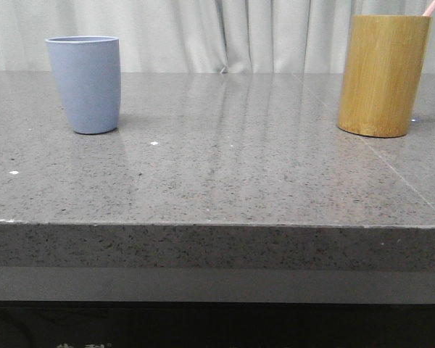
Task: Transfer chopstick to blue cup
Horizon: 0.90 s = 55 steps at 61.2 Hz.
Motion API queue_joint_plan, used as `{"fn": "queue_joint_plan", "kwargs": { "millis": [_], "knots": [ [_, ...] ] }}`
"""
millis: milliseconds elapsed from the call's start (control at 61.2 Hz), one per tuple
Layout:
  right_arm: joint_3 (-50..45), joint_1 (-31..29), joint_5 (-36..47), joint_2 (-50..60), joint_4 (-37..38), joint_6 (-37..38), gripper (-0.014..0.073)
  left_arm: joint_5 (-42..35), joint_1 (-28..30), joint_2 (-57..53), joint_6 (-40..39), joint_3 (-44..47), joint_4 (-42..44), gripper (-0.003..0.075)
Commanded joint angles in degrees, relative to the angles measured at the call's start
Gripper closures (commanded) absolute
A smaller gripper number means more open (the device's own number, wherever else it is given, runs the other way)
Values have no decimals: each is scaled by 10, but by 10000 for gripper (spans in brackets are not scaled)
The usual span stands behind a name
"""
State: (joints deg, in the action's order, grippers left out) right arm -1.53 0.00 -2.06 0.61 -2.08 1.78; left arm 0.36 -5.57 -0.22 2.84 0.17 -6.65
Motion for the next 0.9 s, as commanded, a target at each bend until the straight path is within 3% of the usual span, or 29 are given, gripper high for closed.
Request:
{"fn": "queue_joint_plan", "kwargs": {
  "millis": [0, 882],
  "knots": [
    [2, -3, 53, 12, -1, 0, 660, -49, 1, -13, -5, 7, -5, 739],
    [6, -3, 73, 12, -1, 0, 660, -70, 1, -13, -5, -1, -5, 739]
  ]
}}
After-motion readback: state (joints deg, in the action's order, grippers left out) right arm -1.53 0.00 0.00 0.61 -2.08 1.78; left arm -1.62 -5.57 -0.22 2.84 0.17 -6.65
